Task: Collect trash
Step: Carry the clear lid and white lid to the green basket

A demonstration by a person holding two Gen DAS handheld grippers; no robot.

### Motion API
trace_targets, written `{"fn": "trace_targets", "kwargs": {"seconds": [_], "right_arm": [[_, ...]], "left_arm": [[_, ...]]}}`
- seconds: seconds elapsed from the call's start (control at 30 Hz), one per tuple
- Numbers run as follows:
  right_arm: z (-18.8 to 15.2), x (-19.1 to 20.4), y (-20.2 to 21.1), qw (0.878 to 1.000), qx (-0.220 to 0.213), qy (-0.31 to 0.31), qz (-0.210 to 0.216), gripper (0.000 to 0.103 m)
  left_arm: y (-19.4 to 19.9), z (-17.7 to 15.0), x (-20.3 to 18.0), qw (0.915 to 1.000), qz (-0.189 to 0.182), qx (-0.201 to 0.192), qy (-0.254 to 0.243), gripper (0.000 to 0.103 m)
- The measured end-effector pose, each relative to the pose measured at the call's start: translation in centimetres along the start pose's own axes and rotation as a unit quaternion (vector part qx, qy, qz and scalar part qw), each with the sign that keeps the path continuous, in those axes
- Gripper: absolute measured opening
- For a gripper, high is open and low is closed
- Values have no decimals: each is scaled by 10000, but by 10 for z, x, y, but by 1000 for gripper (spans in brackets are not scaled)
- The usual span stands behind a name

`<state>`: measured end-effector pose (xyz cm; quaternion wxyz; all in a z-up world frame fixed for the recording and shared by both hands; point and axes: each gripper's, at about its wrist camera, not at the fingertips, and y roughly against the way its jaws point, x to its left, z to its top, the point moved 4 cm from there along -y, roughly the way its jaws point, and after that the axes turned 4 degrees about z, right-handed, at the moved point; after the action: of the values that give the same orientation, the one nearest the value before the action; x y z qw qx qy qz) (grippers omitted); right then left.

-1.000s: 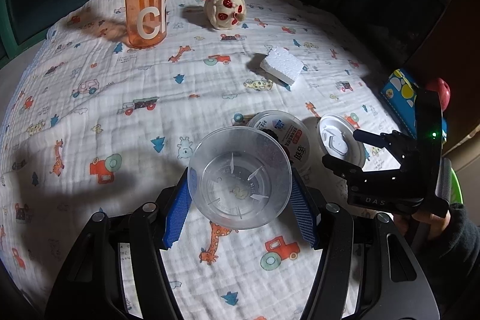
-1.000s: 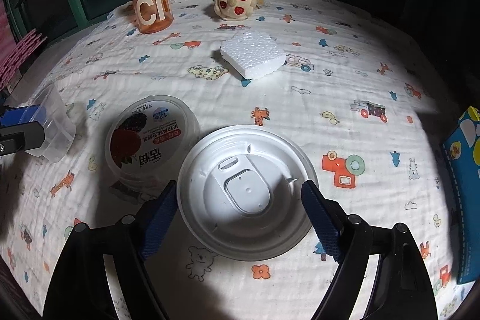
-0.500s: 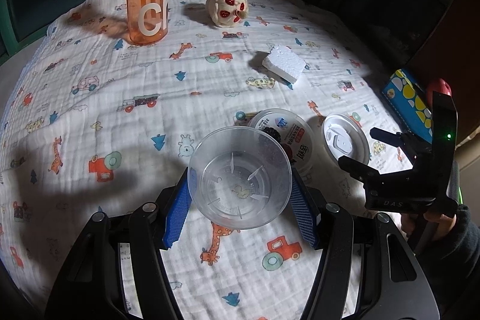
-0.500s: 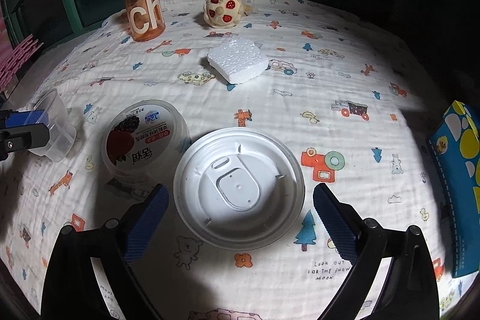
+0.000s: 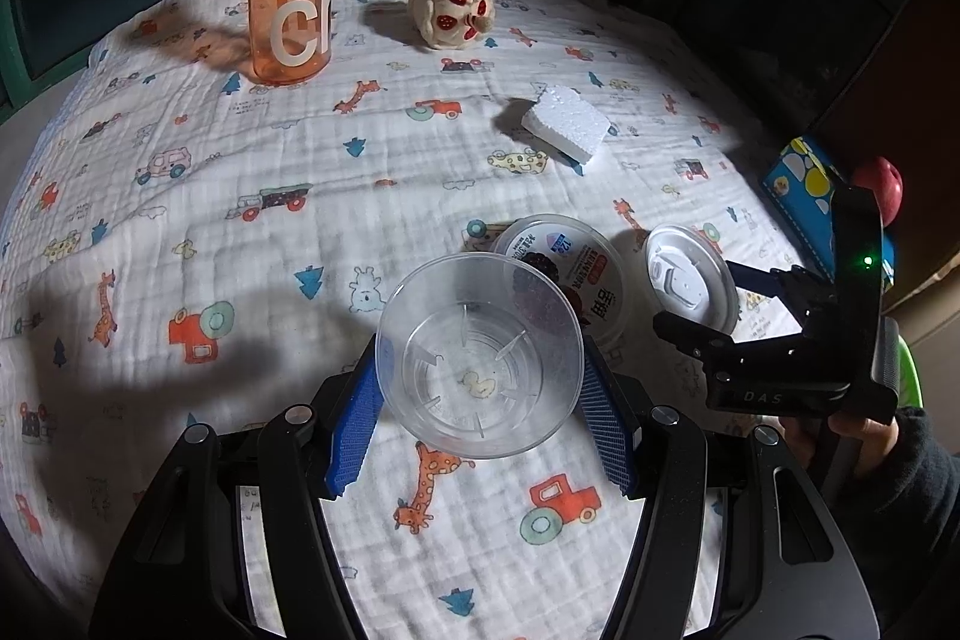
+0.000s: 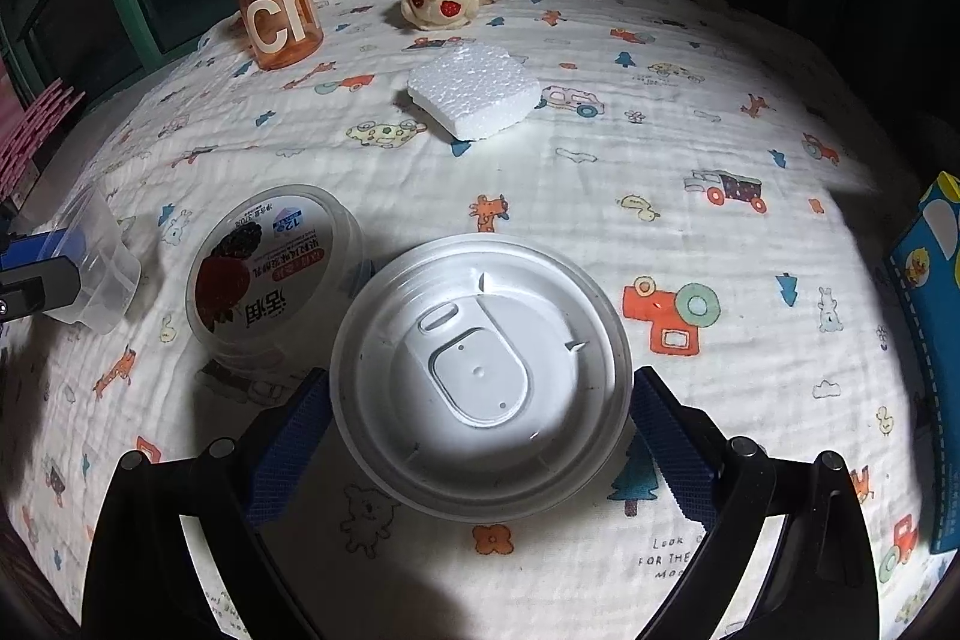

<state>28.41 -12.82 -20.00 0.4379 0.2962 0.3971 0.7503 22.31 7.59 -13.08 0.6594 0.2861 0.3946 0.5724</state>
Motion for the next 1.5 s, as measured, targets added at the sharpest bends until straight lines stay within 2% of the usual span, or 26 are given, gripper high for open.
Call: {"fn": "trace_targets", "kwargs": {"seconds": [0.37, 0.57, 0.77, 0.97, 1.13, 1.5], "right_arm": [[-6, 0, 10, 9999, -109, -43, -106, 90], [-17, 0, 46, 9990, -338, -267, -73, 90], [-37, -7, 101, 9959, -666, -598, -103, 90], [-65, -25, 159, 9897, -1018, -970, -275, 90], [-102, -46, 208, 9809, -1265, -1357, -593, 90], [-203, -128, 289, 9514, -1397, -2299, -1496, 90]], "left_arm": [[0, 0, -6, 10000, -66, 23, -51, 61], [13, 2, -23, 9997, -145, -83, -188, 61], [27, 0, -56, 9984, -332, -195, -419, 61], [39, -9, -97, 9955, -593, -226, -703, 61], [45, -18, -136, 9914, -862, -207, -964, 61], [64, -26, -222, 9783, -1314, -266, -1578, 61]]}}
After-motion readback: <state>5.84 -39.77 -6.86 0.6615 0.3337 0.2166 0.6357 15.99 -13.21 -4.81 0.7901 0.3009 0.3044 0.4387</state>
